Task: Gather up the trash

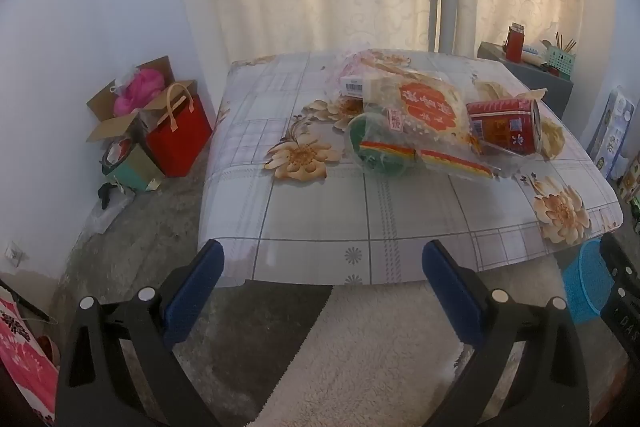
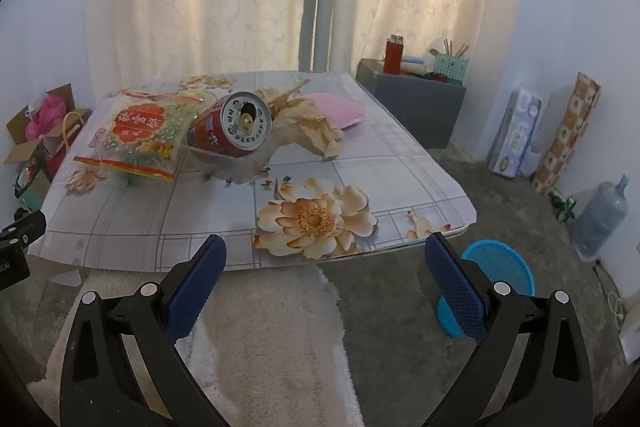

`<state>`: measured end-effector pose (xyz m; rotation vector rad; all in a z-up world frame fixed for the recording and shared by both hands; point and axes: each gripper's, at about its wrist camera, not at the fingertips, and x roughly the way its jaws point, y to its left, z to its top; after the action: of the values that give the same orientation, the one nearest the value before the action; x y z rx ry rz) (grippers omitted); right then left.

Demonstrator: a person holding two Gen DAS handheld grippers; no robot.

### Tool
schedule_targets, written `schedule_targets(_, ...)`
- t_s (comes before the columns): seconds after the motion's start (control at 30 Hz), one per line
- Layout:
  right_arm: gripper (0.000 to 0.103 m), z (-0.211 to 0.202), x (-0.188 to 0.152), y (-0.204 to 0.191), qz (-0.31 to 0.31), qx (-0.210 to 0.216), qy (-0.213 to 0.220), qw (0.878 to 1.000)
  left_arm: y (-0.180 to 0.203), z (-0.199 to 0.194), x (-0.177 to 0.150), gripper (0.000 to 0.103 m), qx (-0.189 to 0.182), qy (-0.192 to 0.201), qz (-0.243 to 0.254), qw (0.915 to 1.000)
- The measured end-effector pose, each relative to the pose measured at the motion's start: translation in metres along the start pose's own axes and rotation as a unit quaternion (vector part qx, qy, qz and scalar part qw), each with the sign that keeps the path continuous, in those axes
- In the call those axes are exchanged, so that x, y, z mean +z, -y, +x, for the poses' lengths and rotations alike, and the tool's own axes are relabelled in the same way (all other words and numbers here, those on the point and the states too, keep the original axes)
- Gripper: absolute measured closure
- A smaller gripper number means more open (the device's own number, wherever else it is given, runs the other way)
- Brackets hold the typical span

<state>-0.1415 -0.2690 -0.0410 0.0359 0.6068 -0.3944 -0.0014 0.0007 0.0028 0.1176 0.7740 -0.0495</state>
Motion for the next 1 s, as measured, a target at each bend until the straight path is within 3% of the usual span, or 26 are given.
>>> schedule_targets(1.0, 0.008, 0.0005, 0.0023, 0.0007, 0.002, 0.002, 0.003, 1.000, 0.0014, 0.0013, -0.0005, 0.006, 0.000, 0.000, 0.001, 1.0000)
